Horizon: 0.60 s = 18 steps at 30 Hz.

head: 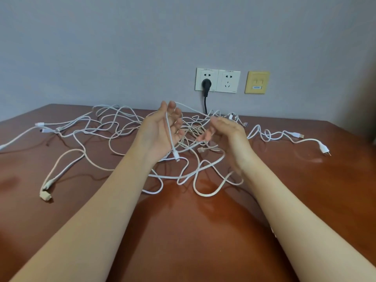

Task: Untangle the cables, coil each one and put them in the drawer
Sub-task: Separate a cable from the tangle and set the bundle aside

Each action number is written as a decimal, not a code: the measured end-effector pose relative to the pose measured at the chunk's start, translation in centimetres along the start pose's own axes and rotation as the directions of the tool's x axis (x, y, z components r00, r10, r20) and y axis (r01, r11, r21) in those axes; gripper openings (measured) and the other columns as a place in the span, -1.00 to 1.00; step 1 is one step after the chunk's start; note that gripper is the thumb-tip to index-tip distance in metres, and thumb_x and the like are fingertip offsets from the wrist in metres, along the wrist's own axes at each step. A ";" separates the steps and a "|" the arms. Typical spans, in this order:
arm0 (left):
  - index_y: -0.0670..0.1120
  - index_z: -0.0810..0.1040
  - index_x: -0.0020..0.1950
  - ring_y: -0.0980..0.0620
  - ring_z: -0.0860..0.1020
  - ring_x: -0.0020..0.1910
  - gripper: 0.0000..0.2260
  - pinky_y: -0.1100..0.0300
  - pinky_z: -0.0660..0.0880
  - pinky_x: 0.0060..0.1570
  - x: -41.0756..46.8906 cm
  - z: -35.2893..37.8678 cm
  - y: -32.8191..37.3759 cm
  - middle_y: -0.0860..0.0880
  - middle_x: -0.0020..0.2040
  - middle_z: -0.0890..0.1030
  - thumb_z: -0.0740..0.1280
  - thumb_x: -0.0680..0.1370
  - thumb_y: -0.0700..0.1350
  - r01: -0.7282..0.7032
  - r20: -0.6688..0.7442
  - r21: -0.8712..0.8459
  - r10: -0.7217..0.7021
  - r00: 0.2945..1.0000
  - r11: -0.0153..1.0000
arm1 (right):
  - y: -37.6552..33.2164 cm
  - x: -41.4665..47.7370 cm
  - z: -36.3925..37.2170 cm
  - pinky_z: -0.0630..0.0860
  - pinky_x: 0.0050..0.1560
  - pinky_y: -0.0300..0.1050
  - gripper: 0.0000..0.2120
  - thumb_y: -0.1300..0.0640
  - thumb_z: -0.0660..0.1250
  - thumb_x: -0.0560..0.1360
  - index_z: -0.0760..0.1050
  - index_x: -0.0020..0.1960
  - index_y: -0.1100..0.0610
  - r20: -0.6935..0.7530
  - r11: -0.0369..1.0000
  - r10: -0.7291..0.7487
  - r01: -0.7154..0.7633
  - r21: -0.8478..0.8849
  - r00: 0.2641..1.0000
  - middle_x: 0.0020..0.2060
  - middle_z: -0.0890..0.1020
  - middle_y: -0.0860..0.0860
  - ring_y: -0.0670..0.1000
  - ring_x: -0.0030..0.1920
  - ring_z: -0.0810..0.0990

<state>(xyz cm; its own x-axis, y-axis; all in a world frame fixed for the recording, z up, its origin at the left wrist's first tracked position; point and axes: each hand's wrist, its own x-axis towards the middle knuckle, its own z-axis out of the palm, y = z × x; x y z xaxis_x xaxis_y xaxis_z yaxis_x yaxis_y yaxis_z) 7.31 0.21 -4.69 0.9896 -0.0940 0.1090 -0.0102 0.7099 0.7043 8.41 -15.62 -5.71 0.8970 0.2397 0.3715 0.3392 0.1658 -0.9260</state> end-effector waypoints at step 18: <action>0.01 0.42 -0.05 0.19 0.14 -0.66 -0.74 0.39 0.08 -0.64 -0.1 1.1 -0.9 0.07 -0.48 0.41 0.00 0.65 0.04 -0.044 -0.072 0.146 0.055 0.996 0.988 | 0.6 -1.9 2.9 0.18 -0.44 -0.26 -0.60 -0.05 0.23 0.56 0.51 -0.37 0.14 0.191 0.752 0.143 0.019 -0.659 0.971 -0.72 0.27 -0.08 -0.12 -0.61 0.28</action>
<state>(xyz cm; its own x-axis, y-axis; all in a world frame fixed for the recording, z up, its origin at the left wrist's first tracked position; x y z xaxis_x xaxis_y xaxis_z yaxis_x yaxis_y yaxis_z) 7.04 -1.21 -4.57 0.9953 -0.0042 0.0962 -0.0742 0.6036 0.7938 6.12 -13.15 -6.78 0.8656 0.4388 0.2411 0.4585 -0.5013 -0.7338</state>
